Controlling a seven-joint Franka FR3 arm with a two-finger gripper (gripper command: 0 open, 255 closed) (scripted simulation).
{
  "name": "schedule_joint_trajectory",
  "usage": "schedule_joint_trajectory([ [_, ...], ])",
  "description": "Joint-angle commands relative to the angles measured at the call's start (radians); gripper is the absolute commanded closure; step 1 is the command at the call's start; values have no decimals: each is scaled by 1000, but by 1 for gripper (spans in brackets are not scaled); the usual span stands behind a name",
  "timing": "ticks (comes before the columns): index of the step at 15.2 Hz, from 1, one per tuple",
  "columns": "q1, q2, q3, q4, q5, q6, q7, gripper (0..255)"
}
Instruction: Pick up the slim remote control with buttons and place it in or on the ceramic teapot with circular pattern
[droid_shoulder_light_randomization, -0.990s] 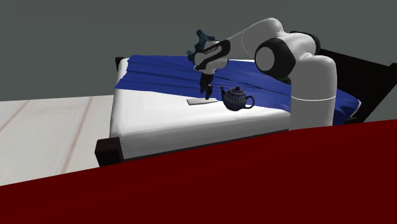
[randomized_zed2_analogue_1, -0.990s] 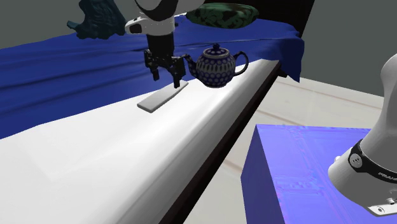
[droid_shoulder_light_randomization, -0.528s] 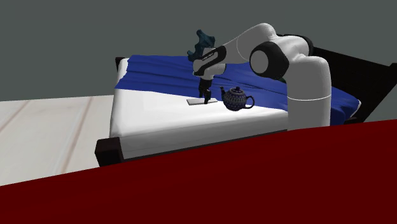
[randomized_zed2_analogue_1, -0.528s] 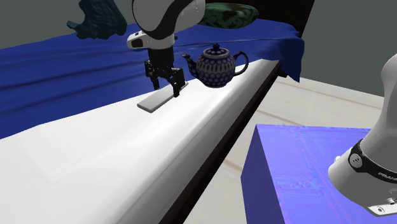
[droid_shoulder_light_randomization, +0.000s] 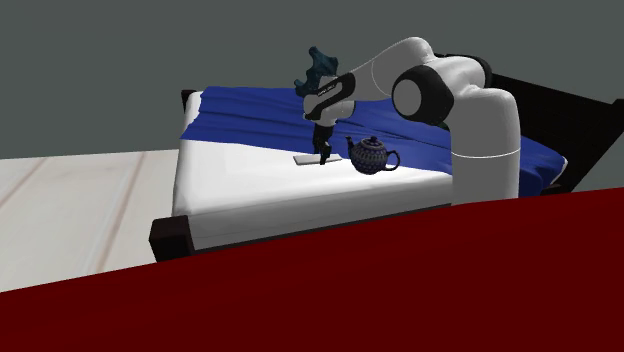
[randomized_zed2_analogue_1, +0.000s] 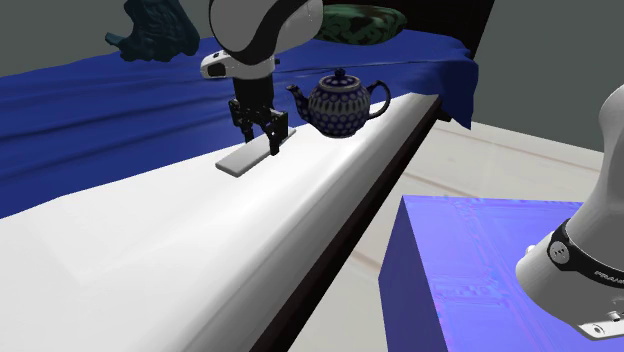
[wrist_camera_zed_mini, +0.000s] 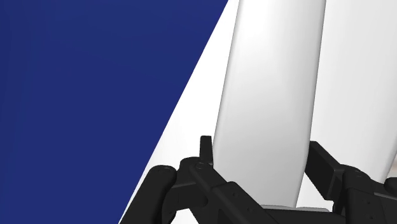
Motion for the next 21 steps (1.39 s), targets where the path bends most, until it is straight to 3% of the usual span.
schedule_joint_trajectory([
  [1,0,0,0,0,0,0,0,255],
  [9,0,1,0,0,0,0,0,255],
  [21,12,-72,-20,66,-42,-132,28,255],
])
